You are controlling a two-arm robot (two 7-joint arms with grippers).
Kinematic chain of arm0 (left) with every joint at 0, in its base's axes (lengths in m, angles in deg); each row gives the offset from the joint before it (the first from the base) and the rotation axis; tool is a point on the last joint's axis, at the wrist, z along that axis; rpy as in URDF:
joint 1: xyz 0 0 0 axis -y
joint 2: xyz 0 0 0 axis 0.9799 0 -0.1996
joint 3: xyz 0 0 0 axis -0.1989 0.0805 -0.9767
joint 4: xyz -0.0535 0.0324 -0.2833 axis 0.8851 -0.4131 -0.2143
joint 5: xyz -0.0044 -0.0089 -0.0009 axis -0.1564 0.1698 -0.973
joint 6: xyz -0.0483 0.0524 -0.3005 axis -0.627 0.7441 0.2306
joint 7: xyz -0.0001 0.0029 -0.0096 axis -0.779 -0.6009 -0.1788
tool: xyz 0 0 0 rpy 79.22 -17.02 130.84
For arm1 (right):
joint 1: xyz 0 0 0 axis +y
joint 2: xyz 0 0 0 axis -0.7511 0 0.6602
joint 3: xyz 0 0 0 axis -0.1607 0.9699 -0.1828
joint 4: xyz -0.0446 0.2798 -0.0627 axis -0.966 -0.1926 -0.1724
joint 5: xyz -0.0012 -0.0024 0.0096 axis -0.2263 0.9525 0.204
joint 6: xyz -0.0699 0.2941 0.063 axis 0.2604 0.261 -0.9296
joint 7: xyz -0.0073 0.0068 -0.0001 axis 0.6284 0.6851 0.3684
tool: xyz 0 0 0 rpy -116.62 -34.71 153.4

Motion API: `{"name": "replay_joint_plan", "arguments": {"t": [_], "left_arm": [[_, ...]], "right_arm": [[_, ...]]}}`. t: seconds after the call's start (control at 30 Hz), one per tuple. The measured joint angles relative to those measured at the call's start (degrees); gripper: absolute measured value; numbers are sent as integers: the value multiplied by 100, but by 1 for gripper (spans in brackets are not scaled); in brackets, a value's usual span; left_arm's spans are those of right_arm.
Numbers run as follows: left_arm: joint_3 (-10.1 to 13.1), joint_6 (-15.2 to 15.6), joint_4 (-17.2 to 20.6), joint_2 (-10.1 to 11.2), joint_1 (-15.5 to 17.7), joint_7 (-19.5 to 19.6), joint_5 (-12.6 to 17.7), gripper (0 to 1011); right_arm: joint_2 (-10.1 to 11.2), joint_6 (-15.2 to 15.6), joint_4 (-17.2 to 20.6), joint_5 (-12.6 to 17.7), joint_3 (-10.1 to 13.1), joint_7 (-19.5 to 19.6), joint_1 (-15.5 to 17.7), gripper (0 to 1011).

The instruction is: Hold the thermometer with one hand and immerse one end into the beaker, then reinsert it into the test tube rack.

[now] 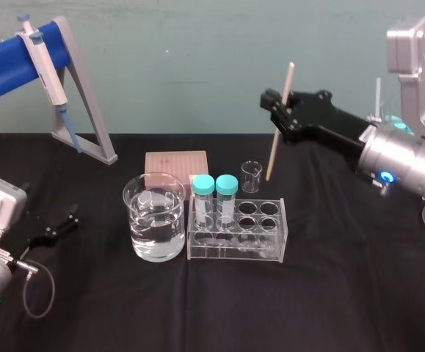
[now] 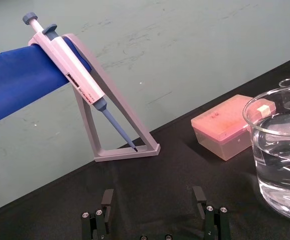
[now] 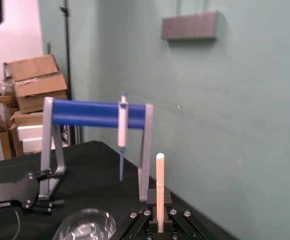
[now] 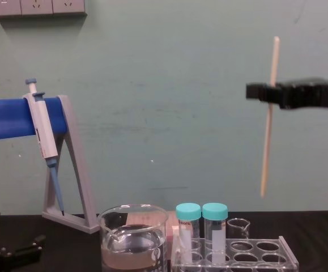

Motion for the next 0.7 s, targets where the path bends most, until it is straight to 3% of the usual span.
{"name": "replay_joint_plan", "arguments": {"t": [0.17,0.33,0.5,0.53,0.7], "left_arm": [[0,0,0,0,0,0,0,1004],[0,0,0,0,0,0,0,1004],[0,0,0,0,0,0,0,1004],[0,0,0,0,0,0,0,1004],[0,0,0,0,0,0,0,1004]], "right_arm": [[-101,13,106,-195,-65,-115,-261,49],[-421,148,-7,-226,-107,-239,-607,49],[-813,349,-387,-64,-197,-399,-913,51],[-813,349,-387,-64,-197,-399,-913,51],[-1273,550,-1056,191,-423,-658,-1246,51]]}}
